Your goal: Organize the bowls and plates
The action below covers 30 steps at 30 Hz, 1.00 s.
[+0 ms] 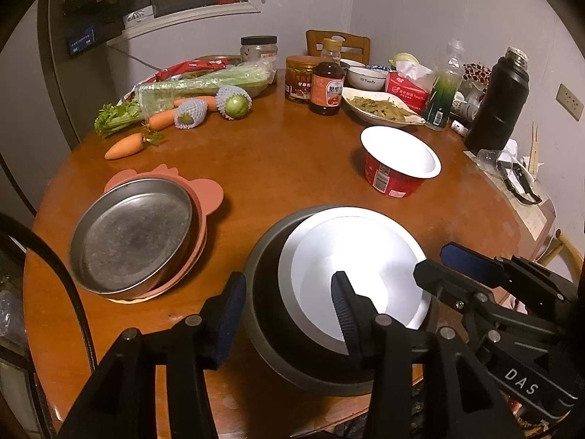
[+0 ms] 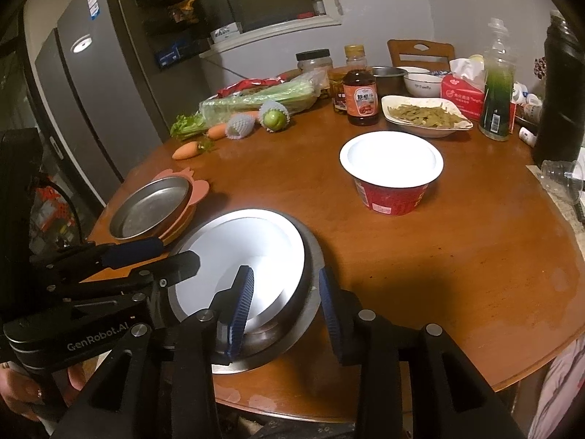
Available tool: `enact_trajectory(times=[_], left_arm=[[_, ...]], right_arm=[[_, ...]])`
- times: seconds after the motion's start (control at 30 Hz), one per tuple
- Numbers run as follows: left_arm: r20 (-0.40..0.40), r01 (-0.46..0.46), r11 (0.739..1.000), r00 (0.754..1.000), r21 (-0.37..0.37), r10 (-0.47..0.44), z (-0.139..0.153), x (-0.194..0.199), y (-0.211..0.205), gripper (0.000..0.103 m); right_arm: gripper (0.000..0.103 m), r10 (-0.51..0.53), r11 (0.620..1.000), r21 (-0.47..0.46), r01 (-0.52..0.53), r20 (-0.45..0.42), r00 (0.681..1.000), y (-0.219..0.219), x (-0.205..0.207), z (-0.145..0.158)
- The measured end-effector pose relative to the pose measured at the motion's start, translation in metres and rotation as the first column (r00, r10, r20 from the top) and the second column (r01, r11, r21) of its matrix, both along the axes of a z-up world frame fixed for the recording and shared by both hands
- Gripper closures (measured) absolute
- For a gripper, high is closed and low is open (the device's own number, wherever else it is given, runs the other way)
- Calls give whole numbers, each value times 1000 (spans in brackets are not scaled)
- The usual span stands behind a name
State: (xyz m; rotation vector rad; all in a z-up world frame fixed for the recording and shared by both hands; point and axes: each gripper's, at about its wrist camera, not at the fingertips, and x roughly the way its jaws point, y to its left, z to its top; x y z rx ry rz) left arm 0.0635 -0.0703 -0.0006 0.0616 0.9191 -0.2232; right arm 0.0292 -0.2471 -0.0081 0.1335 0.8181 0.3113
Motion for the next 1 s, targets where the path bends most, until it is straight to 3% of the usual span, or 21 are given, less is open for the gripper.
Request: enact_trajectory(times=[0.47, 1.0], left_arm=[[44, 40, 999, 998, -12, -40, 12, 19, -18, 50], [36, 66, 998, 997, -7, -66, 29, 67, -47, 50]], right_arm=[[63, -50, 999, -16, 51, 46, 998, -20, 14, 4], [56, -110, 994, -3, 110, 17, 994, -54, 56, 14]])
